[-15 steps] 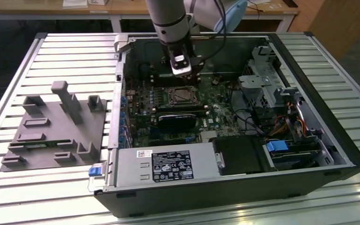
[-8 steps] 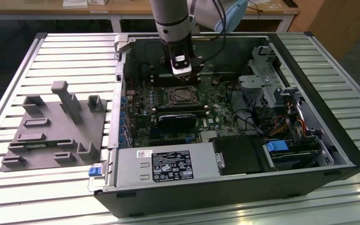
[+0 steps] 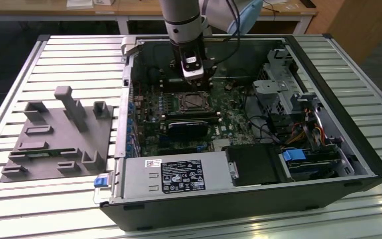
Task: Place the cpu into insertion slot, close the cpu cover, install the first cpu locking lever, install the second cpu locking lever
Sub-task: 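Install the first cpu locking lever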
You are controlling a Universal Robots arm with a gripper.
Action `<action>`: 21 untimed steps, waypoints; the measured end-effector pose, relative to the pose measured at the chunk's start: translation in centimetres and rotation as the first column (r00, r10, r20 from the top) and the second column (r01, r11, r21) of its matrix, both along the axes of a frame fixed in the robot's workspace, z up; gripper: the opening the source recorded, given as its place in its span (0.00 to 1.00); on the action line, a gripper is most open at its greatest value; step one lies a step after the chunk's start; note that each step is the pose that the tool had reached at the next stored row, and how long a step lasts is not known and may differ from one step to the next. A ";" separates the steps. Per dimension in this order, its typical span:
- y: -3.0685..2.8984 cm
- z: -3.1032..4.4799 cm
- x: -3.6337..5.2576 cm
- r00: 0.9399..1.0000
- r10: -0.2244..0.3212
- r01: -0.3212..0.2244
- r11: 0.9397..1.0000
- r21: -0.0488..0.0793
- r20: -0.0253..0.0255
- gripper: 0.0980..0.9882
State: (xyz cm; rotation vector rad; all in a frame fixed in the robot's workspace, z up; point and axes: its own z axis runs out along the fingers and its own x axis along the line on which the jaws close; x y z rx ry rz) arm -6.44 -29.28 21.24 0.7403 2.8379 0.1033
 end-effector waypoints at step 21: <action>-0.63 0.51 0.28 0.997 -0.001 -0.001 1.000 -0.026 -0.075 0.00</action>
